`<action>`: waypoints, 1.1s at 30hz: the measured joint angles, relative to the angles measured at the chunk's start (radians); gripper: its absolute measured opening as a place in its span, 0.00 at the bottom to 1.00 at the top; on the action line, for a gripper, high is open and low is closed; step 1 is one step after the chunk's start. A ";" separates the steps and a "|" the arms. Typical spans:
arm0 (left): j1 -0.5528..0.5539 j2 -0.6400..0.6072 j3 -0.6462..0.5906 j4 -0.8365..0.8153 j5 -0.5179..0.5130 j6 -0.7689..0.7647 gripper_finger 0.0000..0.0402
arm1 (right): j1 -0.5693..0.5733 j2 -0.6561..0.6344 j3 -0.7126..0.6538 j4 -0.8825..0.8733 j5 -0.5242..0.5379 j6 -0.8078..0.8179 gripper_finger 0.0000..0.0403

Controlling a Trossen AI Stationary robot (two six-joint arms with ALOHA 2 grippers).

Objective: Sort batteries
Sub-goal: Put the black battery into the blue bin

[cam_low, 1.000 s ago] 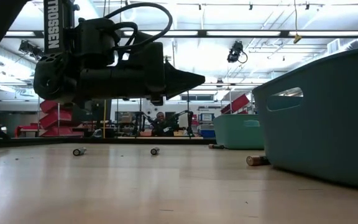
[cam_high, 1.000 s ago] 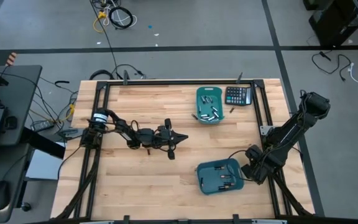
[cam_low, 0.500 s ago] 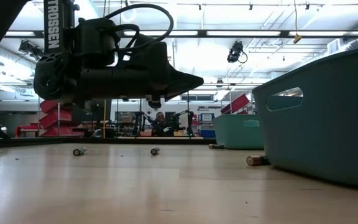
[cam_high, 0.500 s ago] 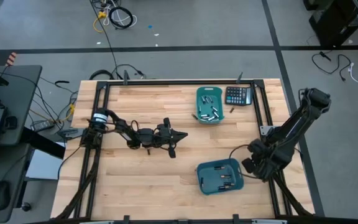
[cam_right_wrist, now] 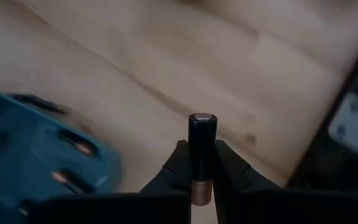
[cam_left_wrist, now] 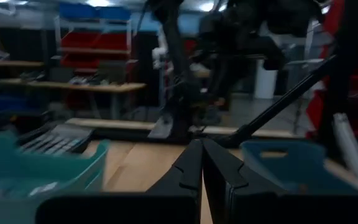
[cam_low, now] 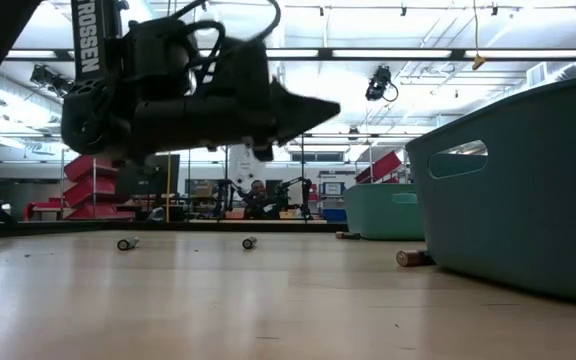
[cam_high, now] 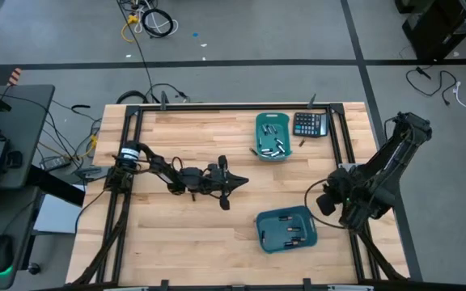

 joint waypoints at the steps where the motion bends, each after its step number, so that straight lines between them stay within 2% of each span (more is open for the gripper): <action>1: 0.000 -0.001 0.011 0.000 0.016 0.002 0.04 | -0.002 0.000 0.018 -0.005 0.040 -0.038 0.06; 5: 0.000 -0.001 0.075 0.000 0.102 0.010 0.04 | -0.029 0.001 0.056 0.078 0.245 -0.243 0.06; 9: 0.000 -0.001 0.162 -0.010 0.174 0.032 0.04 | -0.081 0.001 0.057 0.285 0.470 -0.493 0.06; 13: 0.002 -0.001 0.221 -0.016 0.280 -0.010 0.04 | -0.121 0.001 0.034 0.638 0.644 -0.888 0.06; 16: 0.018 -0.001 0.236 -0.011 0.366 -0.073 0.08 | -0.131 0.001 -0.001 0.942 0.730 -1.227 0.06; 19: 0.026 -0.002 0.240 -0.013 0.379 -0.103 0.13 | -0.143 0.001 -0.061 1.269 0.767 -1.553 0.06; 22: 0.023 -0.002 0.245 -0.009 0.355 -0.099 0.21 | -0.179 0.001 -0.152 1.639 0.709 -1.794 0.06; 26: 0.016 -0.002 0.268 -0.017 0.331 -0.090 0.32 | -0.261 0.016 -0.320 2.181 0.438 -2.025 0.06; 29: 0.006 -0.002 0.277 -0.014 0.328 -0.052 0.37 | -0.321 0.052 -0.437 2.573 0.234 -2.131 0.06; 31: 0.001 -0.002 0.281 -0.006 0.329 -0.049 0.39 | -0.356 0.082 -0.490 2.762 0.134 -2.169 0.06; 33: 0.001 -0.002 0.292 -0.006 0.329 -0.049 0.41 | -0.382 0.117 -0.523 2.880 0.052 -2.208 0.06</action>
